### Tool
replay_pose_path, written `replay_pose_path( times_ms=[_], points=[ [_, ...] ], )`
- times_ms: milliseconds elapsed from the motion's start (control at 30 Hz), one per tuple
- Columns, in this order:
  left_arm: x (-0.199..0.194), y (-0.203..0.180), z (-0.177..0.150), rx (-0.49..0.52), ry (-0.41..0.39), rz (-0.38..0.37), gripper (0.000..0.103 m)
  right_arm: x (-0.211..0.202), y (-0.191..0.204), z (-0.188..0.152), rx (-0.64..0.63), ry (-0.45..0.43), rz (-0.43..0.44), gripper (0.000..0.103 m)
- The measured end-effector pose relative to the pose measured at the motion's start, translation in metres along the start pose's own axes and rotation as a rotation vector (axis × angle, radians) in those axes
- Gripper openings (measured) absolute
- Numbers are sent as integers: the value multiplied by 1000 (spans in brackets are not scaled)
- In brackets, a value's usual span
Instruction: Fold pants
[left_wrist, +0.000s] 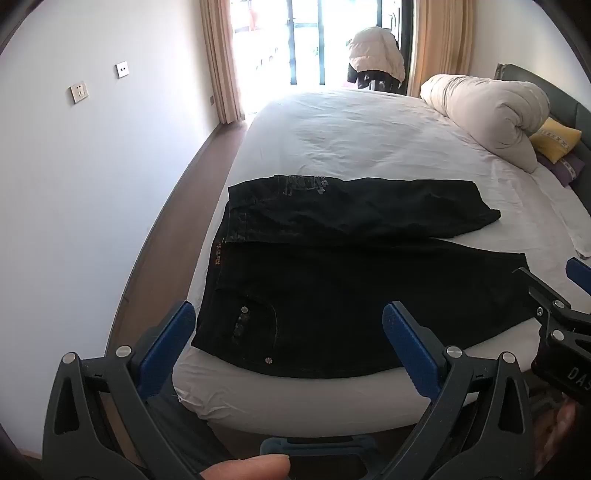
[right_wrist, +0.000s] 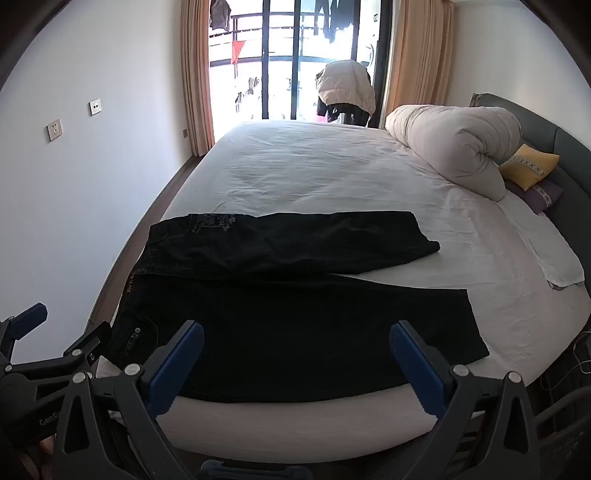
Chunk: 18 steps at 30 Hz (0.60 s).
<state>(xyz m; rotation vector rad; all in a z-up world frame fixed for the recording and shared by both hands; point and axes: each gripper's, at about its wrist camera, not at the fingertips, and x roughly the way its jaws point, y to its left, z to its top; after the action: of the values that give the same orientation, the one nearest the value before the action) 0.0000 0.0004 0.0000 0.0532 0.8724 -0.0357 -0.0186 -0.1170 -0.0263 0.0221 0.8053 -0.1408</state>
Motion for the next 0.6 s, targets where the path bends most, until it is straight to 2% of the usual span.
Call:
replay_pose_path(
  times_ms=[600],
  points=[
    [7, -1, -4, 9, 4, 7, 103, 1, 0, -1, 1, -2, 0, 103]
  ],
)
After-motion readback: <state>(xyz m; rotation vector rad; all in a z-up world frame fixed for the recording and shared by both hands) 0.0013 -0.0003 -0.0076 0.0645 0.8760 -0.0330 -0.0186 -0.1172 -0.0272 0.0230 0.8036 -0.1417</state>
